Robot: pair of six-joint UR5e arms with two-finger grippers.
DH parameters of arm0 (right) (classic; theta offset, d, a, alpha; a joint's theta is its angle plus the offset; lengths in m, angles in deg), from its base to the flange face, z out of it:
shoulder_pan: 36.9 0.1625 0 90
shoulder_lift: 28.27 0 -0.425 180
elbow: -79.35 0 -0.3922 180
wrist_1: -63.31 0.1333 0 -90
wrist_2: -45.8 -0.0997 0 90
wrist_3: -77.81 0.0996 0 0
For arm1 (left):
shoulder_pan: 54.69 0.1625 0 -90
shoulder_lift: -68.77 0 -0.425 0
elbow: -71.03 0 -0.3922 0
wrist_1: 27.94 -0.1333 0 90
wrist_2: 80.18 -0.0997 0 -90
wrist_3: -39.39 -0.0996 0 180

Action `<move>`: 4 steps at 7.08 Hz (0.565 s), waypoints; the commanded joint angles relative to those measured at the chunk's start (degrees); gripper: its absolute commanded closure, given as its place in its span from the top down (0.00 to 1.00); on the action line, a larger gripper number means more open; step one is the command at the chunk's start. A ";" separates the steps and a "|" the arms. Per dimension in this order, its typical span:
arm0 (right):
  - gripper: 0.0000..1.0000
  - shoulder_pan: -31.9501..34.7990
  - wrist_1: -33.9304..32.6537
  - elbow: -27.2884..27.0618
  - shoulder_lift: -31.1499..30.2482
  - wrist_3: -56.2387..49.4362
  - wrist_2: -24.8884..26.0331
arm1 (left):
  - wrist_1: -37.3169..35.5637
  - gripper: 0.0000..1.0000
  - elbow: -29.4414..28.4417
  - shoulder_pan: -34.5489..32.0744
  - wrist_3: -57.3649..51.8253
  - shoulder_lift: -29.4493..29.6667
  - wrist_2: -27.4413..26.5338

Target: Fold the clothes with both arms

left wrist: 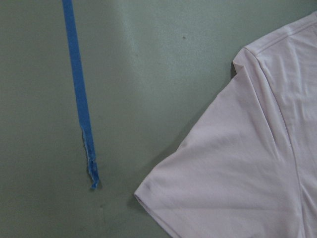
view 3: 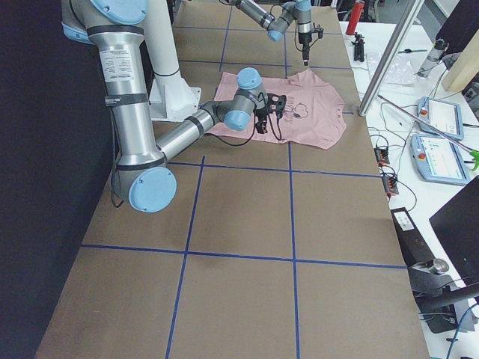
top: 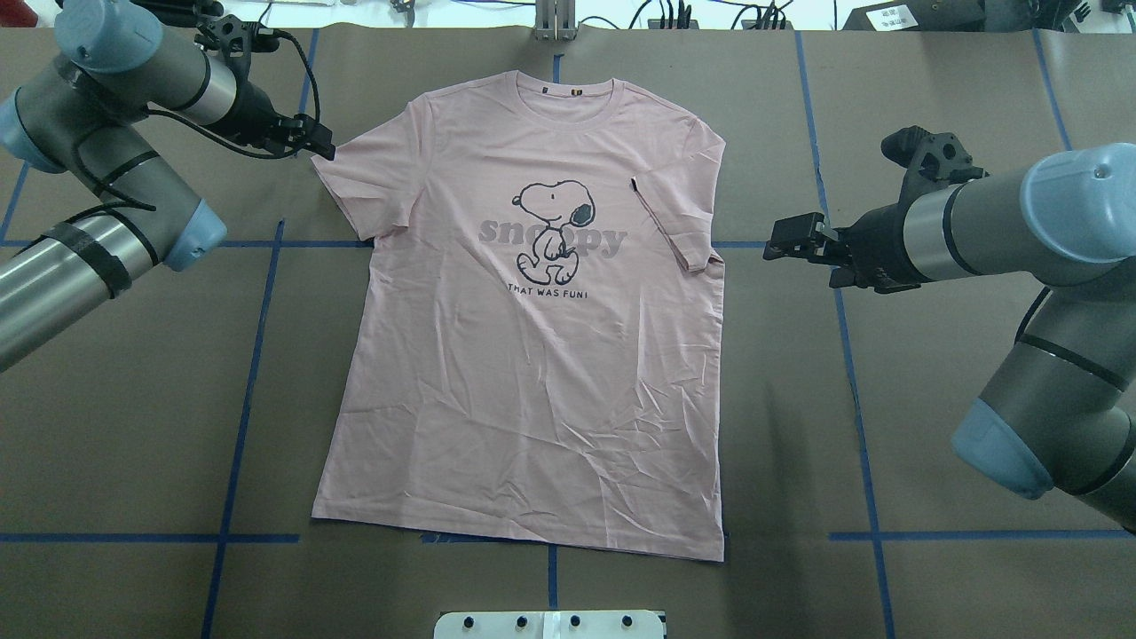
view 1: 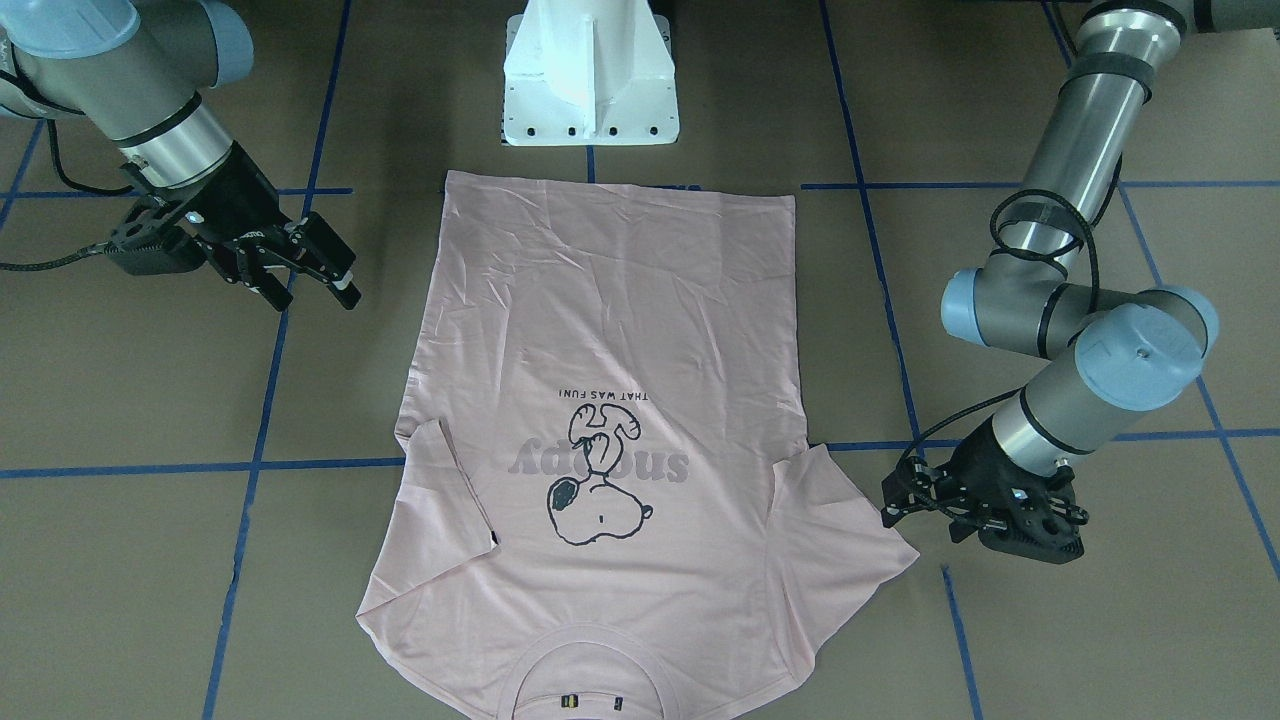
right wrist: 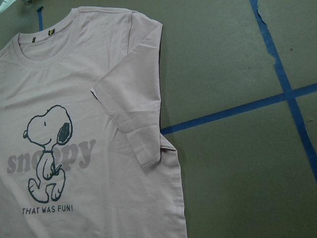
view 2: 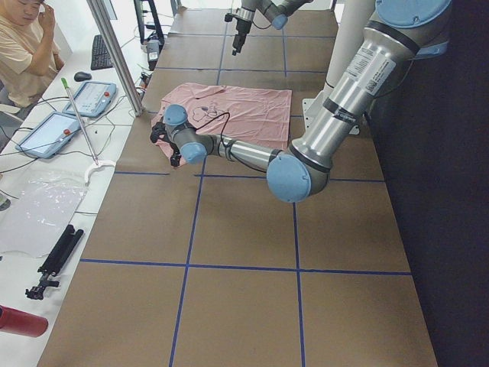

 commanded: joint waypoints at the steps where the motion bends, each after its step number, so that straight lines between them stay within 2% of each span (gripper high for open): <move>1: 1.00 -0.16 0.01 0.20 0.00 0.05 0.09 | 3.41 0.81 -6.31 1.24 0.32 2.91 -4.71; 2: 1.00 -0.16 0.01 0.21 0.09 0.05 0.09 | 3.96 0.76 -6.86 1.50 0.32 3.09 -4.71; 3: 1.00 -0.16 0.01 0.21 0.18 0.05 0.17 | 3.96 0.49 -6.86 1.77 0.32 3.09 -4.71; 4: 1.00 -0.24 0.01 0.29 0.35 0.05 0.17 | 3.96 0.00 -6.86 1.86 0.32 3.18 -4.71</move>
